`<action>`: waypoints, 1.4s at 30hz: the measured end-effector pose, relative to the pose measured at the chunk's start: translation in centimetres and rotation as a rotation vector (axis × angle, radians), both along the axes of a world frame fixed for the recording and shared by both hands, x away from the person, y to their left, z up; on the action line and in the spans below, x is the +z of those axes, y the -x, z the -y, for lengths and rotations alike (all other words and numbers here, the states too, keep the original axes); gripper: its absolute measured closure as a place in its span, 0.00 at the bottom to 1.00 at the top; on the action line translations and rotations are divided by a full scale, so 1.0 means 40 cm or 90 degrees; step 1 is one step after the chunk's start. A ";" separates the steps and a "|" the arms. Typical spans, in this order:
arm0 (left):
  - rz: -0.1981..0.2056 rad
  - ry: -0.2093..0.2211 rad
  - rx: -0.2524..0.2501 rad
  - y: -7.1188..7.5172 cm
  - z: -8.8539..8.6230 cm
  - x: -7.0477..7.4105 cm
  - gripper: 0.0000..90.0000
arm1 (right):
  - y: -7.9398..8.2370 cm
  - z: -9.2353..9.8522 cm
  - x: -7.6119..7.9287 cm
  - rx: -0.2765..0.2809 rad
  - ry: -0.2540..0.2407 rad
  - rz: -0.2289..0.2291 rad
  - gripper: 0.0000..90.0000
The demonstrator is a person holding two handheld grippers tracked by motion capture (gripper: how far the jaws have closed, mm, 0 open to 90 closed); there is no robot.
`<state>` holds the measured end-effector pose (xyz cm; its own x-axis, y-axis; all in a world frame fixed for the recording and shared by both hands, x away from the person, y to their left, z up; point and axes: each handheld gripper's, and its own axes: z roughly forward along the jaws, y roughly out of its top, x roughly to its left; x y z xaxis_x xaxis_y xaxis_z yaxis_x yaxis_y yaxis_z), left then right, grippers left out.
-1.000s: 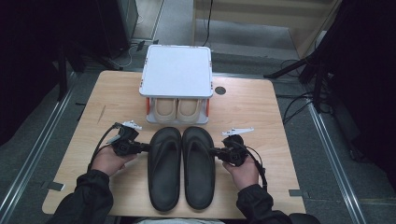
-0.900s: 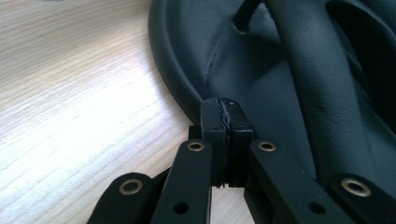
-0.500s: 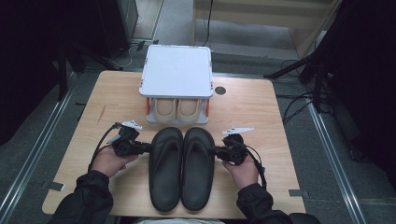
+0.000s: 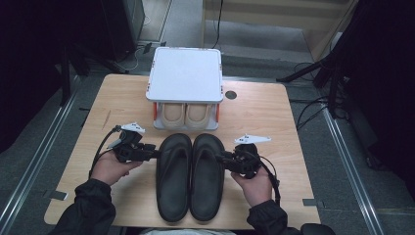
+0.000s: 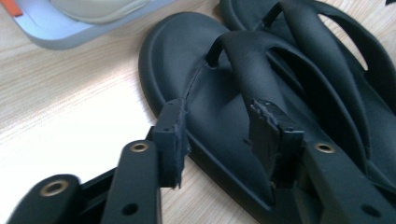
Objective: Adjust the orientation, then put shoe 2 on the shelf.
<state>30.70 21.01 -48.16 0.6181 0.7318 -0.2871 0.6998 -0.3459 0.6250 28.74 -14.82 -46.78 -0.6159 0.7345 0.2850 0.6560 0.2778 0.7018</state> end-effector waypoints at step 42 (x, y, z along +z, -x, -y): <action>0.037 0.014 0.022 0.000 -0.028 0.002 0.50 | 0.079 -0.210 -0.079 -0.054 0.011 -0.011 0.38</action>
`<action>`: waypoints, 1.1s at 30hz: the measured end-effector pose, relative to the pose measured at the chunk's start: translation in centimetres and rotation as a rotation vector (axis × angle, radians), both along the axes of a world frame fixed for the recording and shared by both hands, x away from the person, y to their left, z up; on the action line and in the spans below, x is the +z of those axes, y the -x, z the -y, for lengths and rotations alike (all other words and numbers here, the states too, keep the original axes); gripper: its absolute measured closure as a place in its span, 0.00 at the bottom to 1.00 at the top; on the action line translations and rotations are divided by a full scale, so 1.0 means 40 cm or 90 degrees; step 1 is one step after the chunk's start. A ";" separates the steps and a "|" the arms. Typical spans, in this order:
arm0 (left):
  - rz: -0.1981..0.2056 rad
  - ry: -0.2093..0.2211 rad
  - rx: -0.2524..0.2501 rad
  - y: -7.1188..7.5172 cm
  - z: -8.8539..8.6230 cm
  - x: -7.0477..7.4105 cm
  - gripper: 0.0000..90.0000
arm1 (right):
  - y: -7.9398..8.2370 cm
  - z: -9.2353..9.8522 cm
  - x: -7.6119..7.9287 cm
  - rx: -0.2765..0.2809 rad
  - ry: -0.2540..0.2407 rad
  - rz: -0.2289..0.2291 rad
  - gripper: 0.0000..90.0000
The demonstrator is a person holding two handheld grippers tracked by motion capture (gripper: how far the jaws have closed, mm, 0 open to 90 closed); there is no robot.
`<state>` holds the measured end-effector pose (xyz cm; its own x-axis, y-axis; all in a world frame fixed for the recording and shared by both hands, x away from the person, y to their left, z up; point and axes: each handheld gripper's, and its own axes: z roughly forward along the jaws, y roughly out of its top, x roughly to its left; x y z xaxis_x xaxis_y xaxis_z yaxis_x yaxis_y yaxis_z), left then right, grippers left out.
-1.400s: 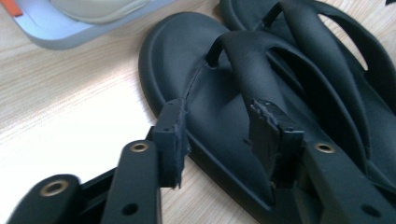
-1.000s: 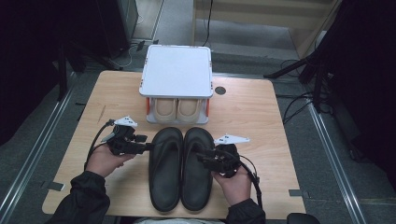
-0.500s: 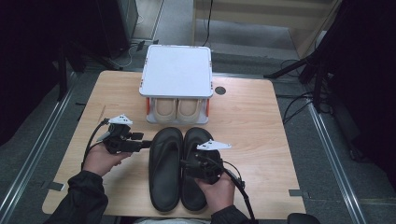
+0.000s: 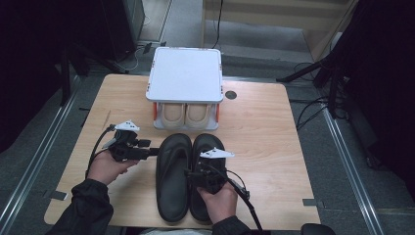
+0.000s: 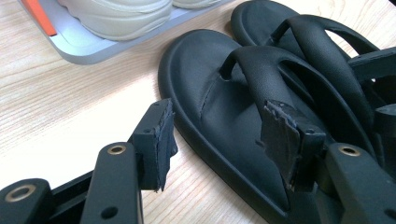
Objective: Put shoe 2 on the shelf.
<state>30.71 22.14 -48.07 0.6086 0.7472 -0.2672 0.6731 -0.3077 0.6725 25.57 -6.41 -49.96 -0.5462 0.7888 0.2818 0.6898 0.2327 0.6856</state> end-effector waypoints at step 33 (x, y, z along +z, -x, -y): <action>-0.004 0.003 0.007 -0.007 -0.010 -0.001 0.49 | -0.034 -0.071 -0.020 -0.050 0.073 -0.049 0.68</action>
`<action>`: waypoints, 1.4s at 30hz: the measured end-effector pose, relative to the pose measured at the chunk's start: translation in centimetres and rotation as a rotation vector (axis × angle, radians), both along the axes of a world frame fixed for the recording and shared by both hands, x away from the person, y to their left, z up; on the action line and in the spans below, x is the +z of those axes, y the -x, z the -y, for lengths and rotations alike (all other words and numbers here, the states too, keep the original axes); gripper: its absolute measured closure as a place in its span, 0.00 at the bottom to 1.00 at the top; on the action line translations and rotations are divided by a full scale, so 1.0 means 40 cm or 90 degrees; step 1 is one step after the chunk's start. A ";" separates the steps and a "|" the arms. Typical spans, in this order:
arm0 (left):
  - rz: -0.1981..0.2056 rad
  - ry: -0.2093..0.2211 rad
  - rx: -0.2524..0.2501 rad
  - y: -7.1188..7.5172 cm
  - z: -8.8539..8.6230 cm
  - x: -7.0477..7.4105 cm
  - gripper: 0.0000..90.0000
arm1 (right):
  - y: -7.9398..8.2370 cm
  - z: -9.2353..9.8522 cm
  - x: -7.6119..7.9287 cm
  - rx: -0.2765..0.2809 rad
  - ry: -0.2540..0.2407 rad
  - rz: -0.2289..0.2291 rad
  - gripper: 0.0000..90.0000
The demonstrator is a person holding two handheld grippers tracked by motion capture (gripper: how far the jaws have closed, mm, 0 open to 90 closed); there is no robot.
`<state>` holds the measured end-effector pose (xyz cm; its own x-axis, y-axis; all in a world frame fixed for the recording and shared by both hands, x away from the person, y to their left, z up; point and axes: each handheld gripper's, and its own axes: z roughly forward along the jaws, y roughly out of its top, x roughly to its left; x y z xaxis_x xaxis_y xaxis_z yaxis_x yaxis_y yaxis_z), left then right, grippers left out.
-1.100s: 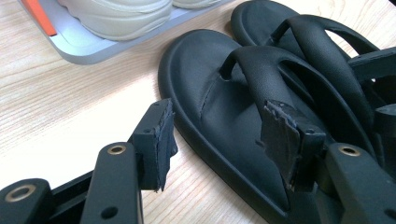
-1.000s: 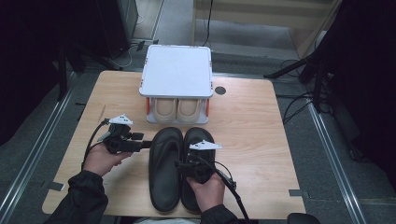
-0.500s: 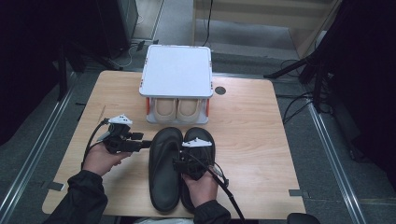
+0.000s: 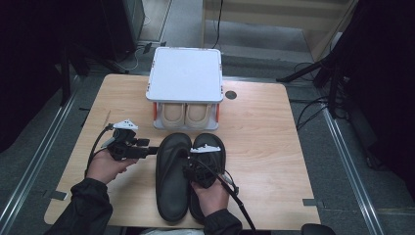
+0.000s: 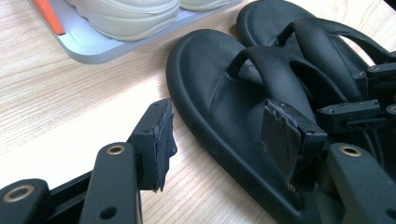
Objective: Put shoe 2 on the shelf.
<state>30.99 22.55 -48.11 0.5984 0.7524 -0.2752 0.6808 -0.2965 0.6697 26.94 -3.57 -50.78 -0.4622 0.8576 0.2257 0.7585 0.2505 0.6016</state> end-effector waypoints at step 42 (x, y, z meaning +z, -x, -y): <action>0.011 0.019 0.064 -0.006 -0.050 0.003 0.45 | -0.057 0.104 0.064 0.278 0.007 0.001 0.85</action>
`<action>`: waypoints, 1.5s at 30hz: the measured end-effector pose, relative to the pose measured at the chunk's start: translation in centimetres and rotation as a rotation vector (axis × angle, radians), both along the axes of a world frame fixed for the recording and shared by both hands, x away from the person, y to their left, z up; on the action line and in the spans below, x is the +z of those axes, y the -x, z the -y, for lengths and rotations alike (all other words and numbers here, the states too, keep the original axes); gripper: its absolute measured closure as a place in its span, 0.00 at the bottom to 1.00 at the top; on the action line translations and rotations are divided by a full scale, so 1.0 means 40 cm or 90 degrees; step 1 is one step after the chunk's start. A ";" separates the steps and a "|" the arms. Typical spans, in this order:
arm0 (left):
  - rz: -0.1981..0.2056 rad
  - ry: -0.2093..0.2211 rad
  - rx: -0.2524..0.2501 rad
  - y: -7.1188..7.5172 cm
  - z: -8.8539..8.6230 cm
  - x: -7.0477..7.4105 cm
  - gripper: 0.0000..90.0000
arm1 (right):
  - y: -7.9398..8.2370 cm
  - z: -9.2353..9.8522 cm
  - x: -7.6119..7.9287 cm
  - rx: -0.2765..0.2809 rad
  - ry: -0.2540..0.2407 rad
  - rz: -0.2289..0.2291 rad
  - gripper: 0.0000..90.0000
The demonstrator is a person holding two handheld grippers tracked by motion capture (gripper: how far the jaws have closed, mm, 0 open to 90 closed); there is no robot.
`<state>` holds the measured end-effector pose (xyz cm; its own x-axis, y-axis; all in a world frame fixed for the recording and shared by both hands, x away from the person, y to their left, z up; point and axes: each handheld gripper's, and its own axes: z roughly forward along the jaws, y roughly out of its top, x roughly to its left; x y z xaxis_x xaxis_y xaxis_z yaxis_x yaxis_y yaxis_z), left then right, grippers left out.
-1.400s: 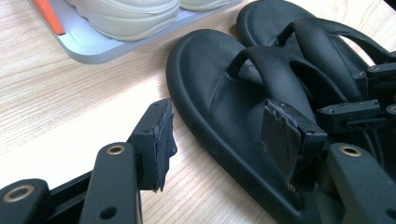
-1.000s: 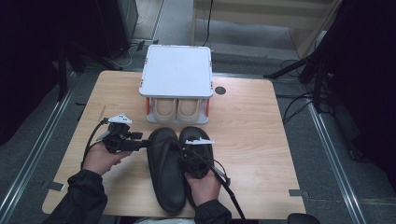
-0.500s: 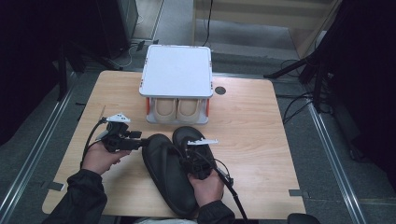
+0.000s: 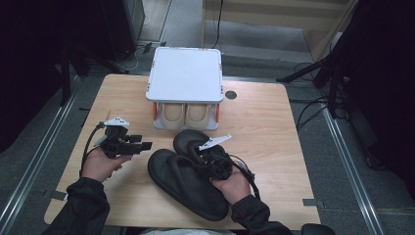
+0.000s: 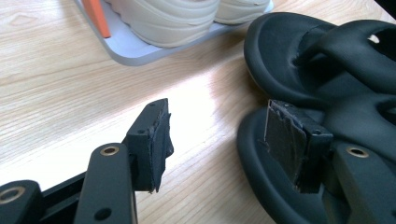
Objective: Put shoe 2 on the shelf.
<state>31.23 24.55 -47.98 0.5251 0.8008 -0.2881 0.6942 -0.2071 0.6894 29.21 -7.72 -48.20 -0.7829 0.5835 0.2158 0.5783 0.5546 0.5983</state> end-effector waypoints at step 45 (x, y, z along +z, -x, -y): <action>-0.002 -0.007 0.094 0.107 -0.108 -0.013 0.44 | -0.132 -0.097 0.189 0.369 -0.006 0.012 0.85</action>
